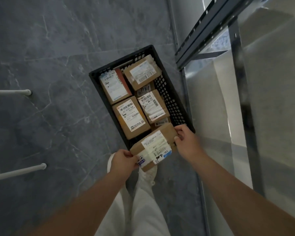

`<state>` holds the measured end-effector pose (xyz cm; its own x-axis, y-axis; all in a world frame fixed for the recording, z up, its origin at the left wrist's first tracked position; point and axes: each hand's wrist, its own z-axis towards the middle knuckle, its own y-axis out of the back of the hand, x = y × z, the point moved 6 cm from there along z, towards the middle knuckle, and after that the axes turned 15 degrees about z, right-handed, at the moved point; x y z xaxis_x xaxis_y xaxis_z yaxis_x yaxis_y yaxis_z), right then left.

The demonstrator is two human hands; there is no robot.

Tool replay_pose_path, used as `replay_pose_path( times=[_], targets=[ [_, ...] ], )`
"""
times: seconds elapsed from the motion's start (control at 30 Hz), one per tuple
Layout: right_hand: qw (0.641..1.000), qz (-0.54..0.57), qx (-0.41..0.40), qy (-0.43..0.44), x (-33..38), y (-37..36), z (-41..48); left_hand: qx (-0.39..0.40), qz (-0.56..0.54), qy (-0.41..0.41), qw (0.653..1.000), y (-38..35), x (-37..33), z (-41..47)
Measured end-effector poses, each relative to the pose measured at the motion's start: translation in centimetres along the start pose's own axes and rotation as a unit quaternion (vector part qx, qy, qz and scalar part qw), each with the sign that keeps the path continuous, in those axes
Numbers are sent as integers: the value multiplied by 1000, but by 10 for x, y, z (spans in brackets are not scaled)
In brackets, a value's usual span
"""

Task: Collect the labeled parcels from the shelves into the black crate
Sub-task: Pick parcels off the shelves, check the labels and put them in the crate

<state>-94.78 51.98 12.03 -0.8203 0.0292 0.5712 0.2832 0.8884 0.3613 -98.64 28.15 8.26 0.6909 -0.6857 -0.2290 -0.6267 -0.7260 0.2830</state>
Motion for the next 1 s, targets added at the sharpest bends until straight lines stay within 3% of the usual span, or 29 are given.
replay_pose_path(
  times=[0.13,0.23,0.33,0.5,0.7,1.0],
  targets=[
    [1000,-4,-6,-23,-27,-9,21,-44,14,-18,999,-8,3,26],
    [997,76,-27,-20,-32,-10,36,-102,23,-52,993,-7,-6,38],
    [995,90,-8,-34,-32,-14,57,-133,18,-68,989,-5,-15,44],
    [998,52,17,-42,-30,-12,78,-128,-47,-72,988,-10,-19,36],
    [997,-22,45,-52,-51,-20,74,-139,18,-70,988,-20,-8,44],
    [997,59,39,-32,-65,-24,82,-153,-26,-75,985,-22,2,52]
  ],
)
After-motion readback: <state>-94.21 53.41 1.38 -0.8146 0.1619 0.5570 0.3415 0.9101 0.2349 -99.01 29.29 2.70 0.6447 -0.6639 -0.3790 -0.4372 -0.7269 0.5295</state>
